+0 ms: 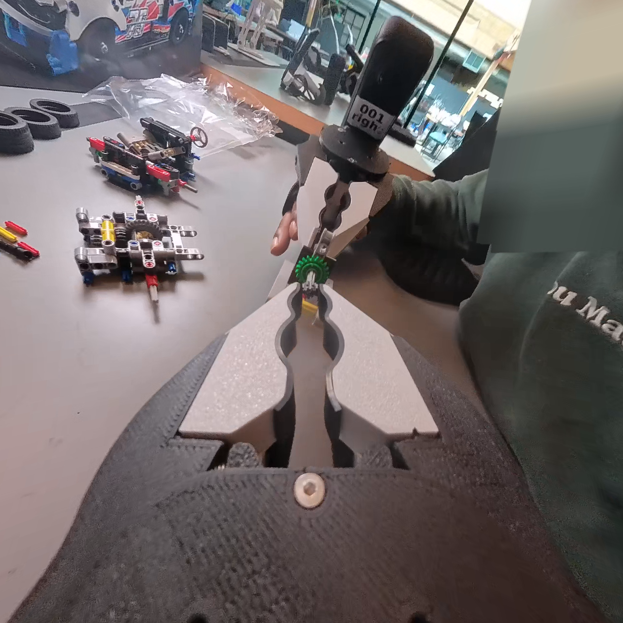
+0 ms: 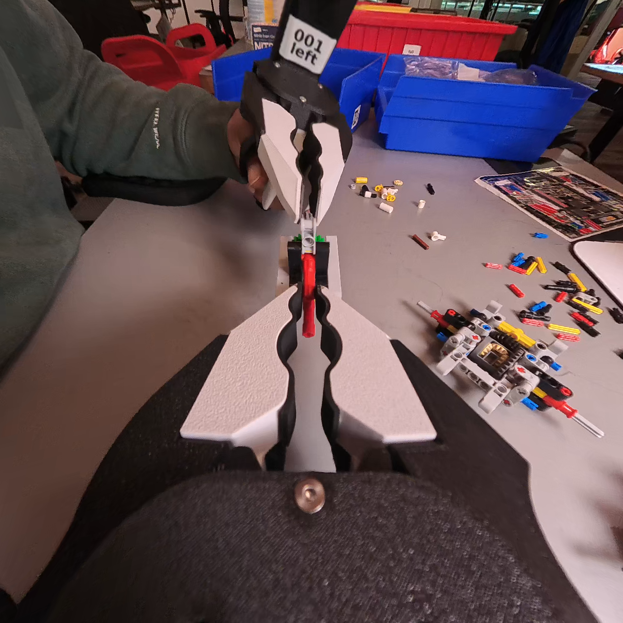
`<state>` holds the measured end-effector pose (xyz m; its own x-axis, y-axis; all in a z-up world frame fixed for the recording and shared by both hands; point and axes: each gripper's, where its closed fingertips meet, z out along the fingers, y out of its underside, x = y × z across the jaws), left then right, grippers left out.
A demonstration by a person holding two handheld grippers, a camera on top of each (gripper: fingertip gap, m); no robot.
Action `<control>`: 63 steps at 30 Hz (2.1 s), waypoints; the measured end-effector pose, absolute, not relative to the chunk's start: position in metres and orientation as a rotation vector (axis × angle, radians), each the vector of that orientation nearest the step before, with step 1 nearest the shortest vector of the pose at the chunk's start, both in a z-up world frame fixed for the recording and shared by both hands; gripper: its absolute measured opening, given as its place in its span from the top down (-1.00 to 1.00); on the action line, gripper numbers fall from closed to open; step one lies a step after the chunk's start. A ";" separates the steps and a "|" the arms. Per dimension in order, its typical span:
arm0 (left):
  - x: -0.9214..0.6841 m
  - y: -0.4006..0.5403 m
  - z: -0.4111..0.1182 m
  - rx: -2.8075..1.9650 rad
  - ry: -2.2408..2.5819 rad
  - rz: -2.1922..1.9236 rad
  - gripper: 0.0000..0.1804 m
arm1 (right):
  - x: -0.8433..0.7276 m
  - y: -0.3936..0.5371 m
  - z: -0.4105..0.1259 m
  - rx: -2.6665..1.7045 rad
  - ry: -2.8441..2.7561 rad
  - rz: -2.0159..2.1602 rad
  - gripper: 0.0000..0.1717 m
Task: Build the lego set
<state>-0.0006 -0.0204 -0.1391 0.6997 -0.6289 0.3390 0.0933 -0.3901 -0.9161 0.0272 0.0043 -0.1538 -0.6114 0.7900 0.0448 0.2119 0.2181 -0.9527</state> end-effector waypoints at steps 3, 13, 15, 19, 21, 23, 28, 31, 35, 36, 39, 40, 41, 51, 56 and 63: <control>0.000 -0.021 -0.138 -1.822 0.446 -0.802 0.92 | 0.028 0.003 -0.154 -0.908 -1.969 1.390 0.94; 0.001 -0.022 -0.142 -1.846 0.328 -0.984 0.92 | 0.027 0.004 -0.158 -0.833 -1.990 1.269 0.94; 0.001 -0.022 -0.143 -1.849 0.308 -1.008 0.92 | 0.027 0.004 -0.159 -0.829 -1.994 1.251 0.94; 0.000 -0.020 -0.146 -1.868 0.280 -1.024 0.92 | 0.027 0.005 -0.160 -0.825 -1.996 1.233 0.94; 0.000 -0.020 -0.149 -1.887 0.271 -1.028 0.92 | 0.027 0.005 -0.161 -0.820 -1.998 1.219 0.94; 0.000 -0.020 -0.152 -1.907 0.257 -1.031 0.92 | 0.027 0.004 -0.163 -0.817 -2.004 1.209 0.94; 0.000 -0.021 -0.155 -1.936 0.275 -1.014 0.92 | 0.026 0.002 -0.168 -0.814 -2.016 1.204 0.94; 0.006 -0.027 -0.161 -1.973 0.361 -0.984 0.92 | 0.029 -0.002 -0.168 -0.791 -2.033 1.221 0.94; 0.009 -0.028 -0.161 -1.972 0.397 -0.958 0.92 | 0.030 -0.005 -0.174 -0.780 -2.060 1.209 0.94; 0.010 -0.027 -0.162 -1.970 0.400 -0.953 0.92 | 0.030 -0.004 -0.174 -0.780 -2.056 1.216 0.94; 0.013 -0.027 -0.164 -1.975 0.417 -0.942 0.92 | 0.031 -0.005 -0.174 -0.772 -2.058 1.223 0.94; 0.013 -0.027 -0.164 -1.973 0.416 -0.941 0.92 | 0.031 -0.005 -0.175 -0.773 -2.064 1.217 0.94; 0.013 -0.027 -0.164 -1.972 0.415 -0.938 0.92 | 0.031 -0.005 -0.176 -0.772 -2.065 1.213 0.94; 0.018 -0.023 -0.163 -1.965 0.430 -0.903 0.92 | 0.031 -0.006 -0.174 -0.771 -2.058 1.227 0.94; 0.019 -0.022 -0.163 -1.963 0.435 -0.880 0.92 | 0.031 -0.006 -0.175 -0.770 -2.065 1.216 0.94; 0.017 -0.019 -0.157 -1.915 0.434 -0.856 0.91 | 0.029 -0.004 -0.174 -0.787 -2.056 1.230 0.94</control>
